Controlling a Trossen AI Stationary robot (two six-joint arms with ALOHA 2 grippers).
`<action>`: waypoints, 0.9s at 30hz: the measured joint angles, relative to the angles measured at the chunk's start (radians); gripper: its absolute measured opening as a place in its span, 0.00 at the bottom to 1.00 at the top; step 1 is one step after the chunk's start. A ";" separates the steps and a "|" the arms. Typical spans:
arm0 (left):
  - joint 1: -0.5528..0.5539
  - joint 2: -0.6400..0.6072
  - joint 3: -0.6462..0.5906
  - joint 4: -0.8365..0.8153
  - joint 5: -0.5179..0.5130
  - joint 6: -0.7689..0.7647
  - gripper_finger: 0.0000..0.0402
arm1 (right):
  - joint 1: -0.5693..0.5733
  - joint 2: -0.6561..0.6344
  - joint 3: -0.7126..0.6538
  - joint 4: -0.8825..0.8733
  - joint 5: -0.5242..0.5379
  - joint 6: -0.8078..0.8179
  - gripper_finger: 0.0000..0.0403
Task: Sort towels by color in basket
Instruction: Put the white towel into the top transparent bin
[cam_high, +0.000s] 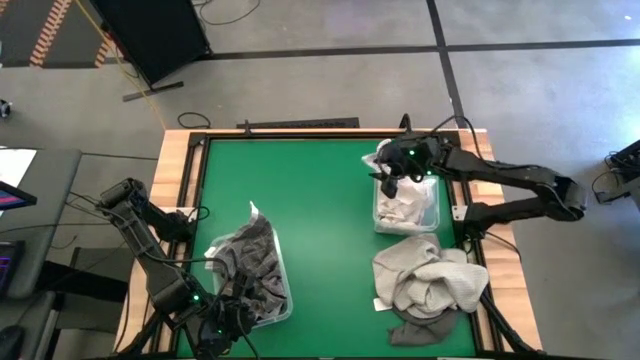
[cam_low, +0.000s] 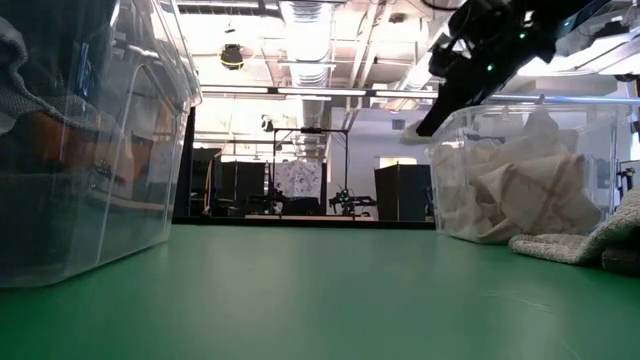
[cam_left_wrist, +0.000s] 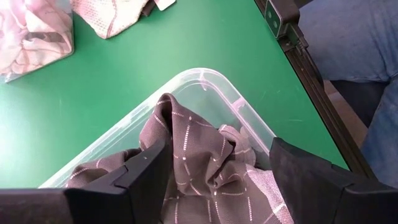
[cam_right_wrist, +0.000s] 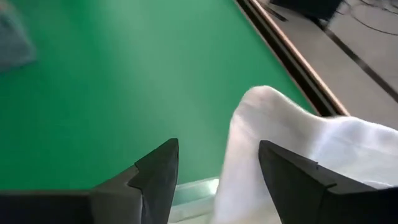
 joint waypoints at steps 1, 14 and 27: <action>0.000 0.000 0.000 0.000 0.000 0.000 0.66 | -0.004 0.009 0.000 0.002 0.021 -0.001 0.61; 0.000 0.000 0.000 0.000 0.000 0.006 0.66 | 0.000 0.001 0.000 -0.015 0.096 -0.013 0.04; 0.000 0.000 0.000 -0.001 0.000 -0.001 0.66 | 0.030 -0.123 0.000 -0.218 0.112 0.031 0.04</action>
